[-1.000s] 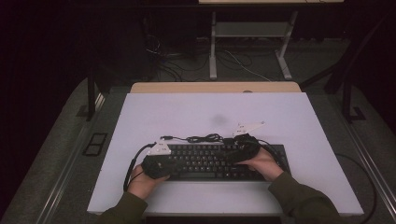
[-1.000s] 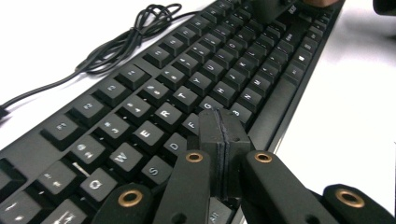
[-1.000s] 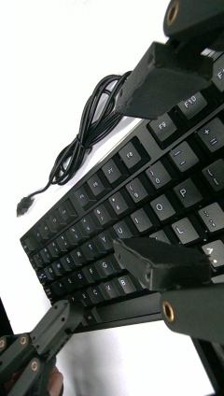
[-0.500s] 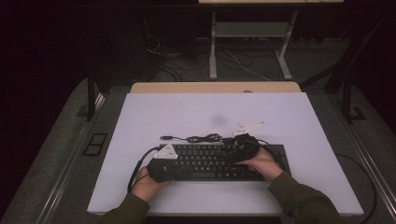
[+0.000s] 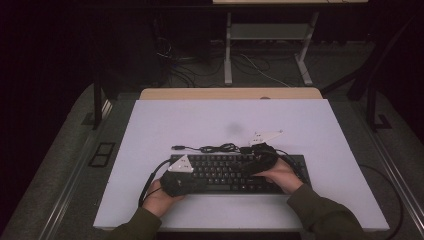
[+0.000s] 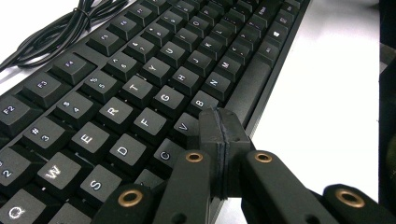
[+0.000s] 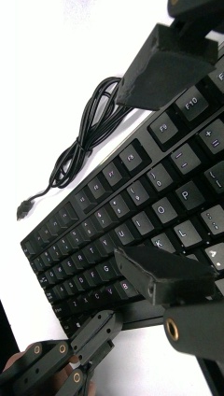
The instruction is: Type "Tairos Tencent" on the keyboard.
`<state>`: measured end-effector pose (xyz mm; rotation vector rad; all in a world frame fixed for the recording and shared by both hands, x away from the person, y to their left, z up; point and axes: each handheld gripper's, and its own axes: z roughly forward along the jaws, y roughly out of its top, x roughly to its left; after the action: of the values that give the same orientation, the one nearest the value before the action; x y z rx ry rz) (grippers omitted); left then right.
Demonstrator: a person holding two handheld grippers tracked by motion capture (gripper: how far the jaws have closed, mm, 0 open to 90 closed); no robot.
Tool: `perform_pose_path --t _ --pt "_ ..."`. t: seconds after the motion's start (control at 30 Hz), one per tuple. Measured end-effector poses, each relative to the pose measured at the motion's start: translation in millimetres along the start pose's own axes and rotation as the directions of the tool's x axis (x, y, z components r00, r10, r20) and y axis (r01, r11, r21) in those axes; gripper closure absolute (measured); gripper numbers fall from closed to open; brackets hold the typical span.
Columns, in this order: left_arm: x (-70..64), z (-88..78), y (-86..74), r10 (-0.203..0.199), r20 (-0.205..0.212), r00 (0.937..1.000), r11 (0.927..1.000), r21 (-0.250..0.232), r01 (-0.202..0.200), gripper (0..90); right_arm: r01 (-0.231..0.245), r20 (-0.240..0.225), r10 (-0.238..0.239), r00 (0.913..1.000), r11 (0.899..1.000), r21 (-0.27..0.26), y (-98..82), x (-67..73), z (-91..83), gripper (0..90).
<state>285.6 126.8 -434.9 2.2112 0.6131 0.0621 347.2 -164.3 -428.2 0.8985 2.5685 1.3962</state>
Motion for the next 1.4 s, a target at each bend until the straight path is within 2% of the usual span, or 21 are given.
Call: perform_pose_path --t 0.07,0.43,0.6,0.7,0.87,1.03,1.4 --pt "-0.3 2.1 -0.6 0.01 -0.004 0.9999 0.9999 0.014 -0.009 88.4 0.0 0.001 0.0 1.0 1.0 0.001 0.0 0.0 0.1 21.8" --pt "0.2 -0.5 0.9 0.007 -0.001 1.0 1.0 -0.004 -0.007 87.5 -0.003 0.0 0.003 1.0 1.0 0.0 0.1 0.5 -0.4 21.8" --pt "1.8 -4.0 2.1 -0.004 -0.006 1.0 0.9994 -0.034 0.003 80.8 -0.006 0.0 0.006 1.0 1.0 0.003 -0.2 0.5 -1.2 21.8" --pt "2.5 -5.3 2.6 -0.024 -0.007 0.9997 0.998 -0.059 0.024 76.7 -0.009 0.001 0.009 1.0 1.0 -0.002 -0.3 1.0 -2.6 22.3" --pt "4.8 -6.6 3.3 -0.036 -0.016 0.9992 0.9964 -0.077 0.035 68.1 -0.013 0.003 0.013 0.9999 1.0 -0.005 -1.6 1.1 -5.2 24.2" --pt "6.3 -5.9 4.6 -0.047 -0.026 0.9986 0.995 -0.089 0.044 58.6 -0.02 0.005 0.02 0.9998 1.0 -0.008 -3.1 1.6 -9.9 29.8" --pt "11.9 -4.7 8.7 -0.062 -0.05 0.9969 0.9923 -0.11 0.056 45.7 -0.017 0.004 0.017 0.9998 1.0 -0.014 -9.1 3.3 -19.9 46.9"
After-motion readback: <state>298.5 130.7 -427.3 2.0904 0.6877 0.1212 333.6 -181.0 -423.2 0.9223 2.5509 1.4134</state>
